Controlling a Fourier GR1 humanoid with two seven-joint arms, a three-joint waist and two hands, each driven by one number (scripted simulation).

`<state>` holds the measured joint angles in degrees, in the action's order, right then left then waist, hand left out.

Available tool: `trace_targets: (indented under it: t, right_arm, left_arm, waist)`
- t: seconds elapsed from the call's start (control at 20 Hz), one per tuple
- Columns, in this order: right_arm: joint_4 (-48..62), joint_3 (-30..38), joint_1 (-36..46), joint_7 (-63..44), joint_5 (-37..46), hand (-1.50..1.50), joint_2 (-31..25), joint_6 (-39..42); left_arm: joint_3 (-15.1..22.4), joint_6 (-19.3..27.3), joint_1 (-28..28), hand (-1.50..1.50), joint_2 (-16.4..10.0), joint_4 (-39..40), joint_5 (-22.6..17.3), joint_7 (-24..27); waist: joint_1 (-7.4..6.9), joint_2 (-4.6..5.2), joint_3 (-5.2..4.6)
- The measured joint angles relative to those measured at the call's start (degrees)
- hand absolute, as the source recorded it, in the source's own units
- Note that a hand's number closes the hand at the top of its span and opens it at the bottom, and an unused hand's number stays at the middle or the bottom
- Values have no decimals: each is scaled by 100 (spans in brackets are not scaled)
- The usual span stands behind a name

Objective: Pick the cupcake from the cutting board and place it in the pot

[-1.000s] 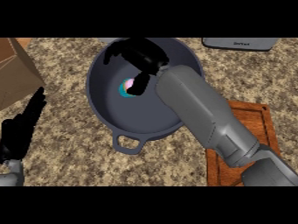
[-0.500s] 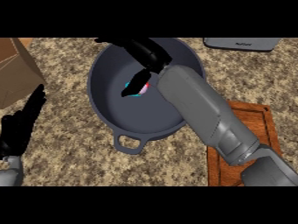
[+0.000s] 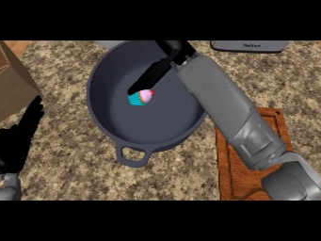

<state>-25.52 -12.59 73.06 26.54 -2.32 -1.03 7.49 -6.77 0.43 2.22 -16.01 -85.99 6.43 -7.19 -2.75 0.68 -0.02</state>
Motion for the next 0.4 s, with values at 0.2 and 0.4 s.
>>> trace_targets:
  t: [0.2, 0.4]
  right_arm:
    - [301, 237, 31, 146, -143, -150, -240, 677]
    - [502, 443, -69, 397, -230, -150, -676, 1308]
  left_arm:
    - [-29, -7, -100, 0, -2, -176, 0, -59]
    - [-98, -63, -216, 0, -34, -244, -30, -13]
  waist:
    - [57, -11, 0]
    - [88, -12, 1]
